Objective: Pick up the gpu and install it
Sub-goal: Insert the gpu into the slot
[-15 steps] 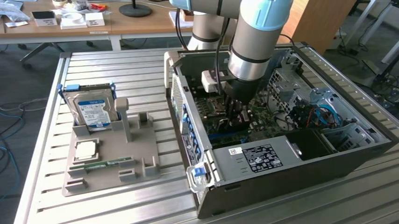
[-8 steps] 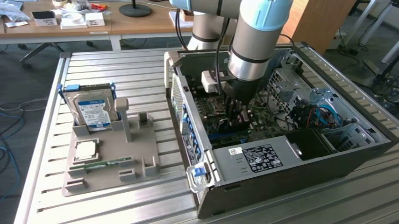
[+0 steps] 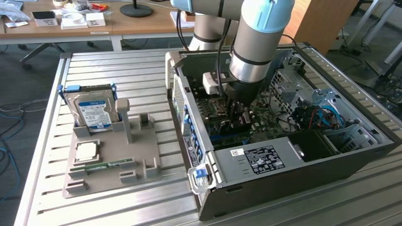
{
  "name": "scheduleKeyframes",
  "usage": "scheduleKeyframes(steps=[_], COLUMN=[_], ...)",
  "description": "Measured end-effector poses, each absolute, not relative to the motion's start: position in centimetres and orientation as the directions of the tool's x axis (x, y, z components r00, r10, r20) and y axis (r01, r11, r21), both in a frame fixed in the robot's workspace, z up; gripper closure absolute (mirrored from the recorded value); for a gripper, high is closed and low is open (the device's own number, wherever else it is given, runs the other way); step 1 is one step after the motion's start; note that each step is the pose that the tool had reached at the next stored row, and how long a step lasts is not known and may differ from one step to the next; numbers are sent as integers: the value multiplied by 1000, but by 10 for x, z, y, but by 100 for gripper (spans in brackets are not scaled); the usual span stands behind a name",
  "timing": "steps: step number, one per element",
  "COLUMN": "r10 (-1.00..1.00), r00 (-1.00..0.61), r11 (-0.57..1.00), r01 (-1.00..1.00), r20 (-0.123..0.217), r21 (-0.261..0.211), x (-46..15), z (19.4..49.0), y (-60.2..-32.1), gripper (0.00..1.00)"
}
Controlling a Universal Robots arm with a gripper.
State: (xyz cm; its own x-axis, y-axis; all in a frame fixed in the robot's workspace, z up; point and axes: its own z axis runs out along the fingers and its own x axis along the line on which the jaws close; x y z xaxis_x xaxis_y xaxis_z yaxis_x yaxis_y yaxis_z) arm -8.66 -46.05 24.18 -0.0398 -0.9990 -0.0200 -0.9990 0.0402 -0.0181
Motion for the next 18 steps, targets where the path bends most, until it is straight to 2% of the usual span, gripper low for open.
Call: scheduleKeyframes(steps=[18], r10=[-999], r00=[-40], r11=[40], r01=[-999], r20=[-20], r21=[-18], x=[-87], z=[238], y=[-460], gripper=[73])
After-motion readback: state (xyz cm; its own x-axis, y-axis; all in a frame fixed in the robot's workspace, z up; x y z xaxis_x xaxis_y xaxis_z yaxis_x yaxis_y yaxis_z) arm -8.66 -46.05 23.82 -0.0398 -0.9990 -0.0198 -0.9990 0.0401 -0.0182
